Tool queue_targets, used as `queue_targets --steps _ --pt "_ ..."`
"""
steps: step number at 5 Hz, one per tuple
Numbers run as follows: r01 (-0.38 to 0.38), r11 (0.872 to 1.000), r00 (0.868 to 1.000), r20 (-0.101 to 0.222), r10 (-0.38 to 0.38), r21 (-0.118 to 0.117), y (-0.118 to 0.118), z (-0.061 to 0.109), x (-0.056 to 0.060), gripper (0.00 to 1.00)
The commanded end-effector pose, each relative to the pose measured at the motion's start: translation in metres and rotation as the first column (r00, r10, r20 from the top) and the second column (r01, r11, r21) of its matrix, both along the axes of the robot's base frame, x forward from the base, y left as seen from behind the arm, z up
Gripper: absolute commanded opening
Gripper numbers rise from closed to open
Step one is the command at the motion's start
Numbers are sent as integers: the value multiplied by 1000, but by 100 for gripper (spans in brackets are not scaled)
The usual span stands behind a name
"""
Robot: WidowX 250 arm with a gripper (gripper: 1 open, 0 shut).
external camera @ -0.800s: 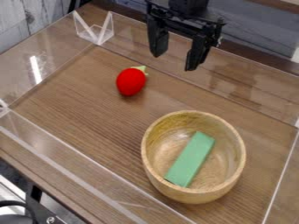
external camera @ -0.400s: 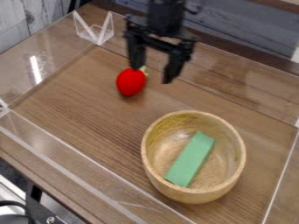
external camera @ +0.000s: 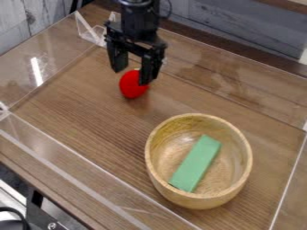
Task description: Move the red object to the right side of the table
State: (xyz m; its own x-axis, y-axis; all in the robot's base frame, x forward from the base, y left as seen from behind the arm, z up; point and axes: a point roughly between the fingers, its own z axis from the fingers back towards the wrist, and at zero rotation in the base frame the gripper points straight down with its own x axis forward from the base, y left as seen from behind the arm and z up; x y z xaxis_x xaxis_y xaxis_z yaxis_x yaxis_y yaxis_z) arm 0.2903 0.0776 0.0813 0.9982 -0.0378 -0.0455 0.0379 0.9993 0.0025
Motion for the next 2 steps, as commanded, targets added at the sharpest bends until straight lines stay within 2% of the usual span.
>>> queue_targets --steps 1,2 --pt "-23 1000 998 63 23 3 6 0 7 100" --pt "-49 999 995 82 49 -6 6 -8 9 100"
